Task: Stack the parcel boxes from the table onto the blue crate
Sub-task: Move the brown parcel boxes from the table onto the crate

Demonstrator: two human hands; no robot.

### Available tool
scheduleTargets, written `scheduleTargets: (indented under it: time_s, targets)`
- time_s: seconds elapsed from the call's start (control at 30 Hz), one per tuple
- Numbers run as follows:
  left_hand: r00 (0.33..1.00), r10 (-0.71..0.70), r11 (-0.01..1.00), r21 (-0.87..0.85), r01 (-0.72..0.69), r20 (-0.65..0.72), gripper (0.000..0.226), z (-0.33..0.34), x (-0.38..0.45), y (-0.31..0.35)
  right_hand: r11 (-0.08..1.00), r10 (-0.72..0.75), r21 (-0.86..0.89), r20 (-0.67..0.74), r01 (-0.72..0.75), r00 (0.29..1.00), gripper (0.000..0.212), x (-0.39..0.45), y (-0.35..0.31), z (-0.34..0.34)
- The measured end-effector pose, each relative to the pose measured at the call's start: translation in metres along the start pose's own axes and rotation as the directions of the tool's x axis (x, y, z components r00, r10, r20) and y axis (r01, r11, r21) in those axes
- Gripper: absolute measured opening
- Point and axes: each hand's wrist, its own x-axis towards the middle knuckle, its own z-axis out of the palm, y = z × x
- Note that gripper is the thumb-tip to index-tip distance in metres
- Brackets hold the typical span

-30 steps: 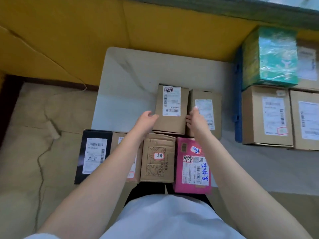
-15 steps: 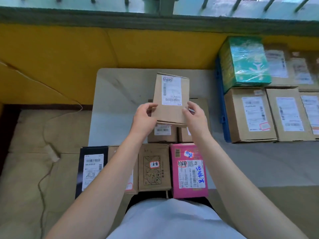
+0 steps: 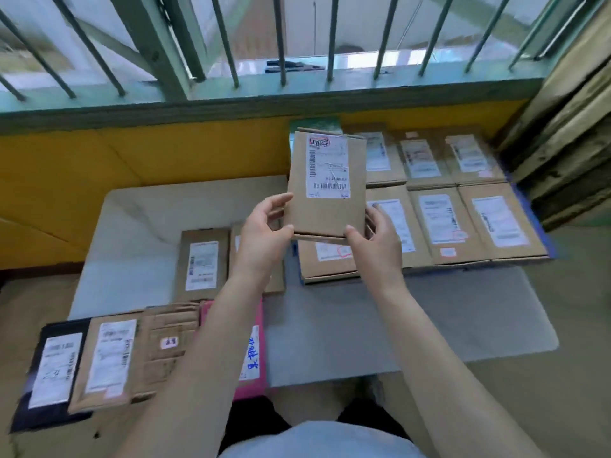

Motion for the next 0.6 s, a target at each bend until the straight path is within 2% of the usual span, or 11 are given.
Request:
scheduleTargets:
  time_s: [0.17, 0.27, 0.37, 0.43, 0.6]
  targets:
    - [0.993, 0.003, 0.999, 0.037, -0.007, 0.115, 0.056, 0.106, -0.016, 0.031, 0.997, 0.034, 0.065, -0.021, -0.033, 0.999, 0.048, 0.013, 0.021, -0.123]
    - [0.971, 0.069, 0.986, 0.134, -0.101, 0.229, 0.062, 0.142, -0.020, 0.054, 0.995, 0.071, 0.077, -0.009, -0.070, 0.997, 0.047, 0.024, 0.029, -0.170]
    - [0.931, 0.175, 0.936, 0.239, -0.258, 0.321, 0.063, 0.168, -0.017, 0.063, 0.990, 0.073, 0.121, -0.017, -0.070, 0.997, 0.051, 0.038, 0.038, -0.197]
    - [0.921, 0.229, 0.897, 0.299, -0.325, 0.315, 0.057, 0.182, -0.011, 0.063, 0.992, 0.049, 0.119, -0.002, -0.049, 0.999, 0.055, 0.047, 0.038, -0.207]
    - [0.903, 0.290, 0.836, 0.376, -0.401, 0.318, 0.051, 0.210, 0.020, 0.061, 0.998, -0.022, -0.059, 0.051, 0.025, 0.998, 0.071, 0.074, 0.030, -0.226]
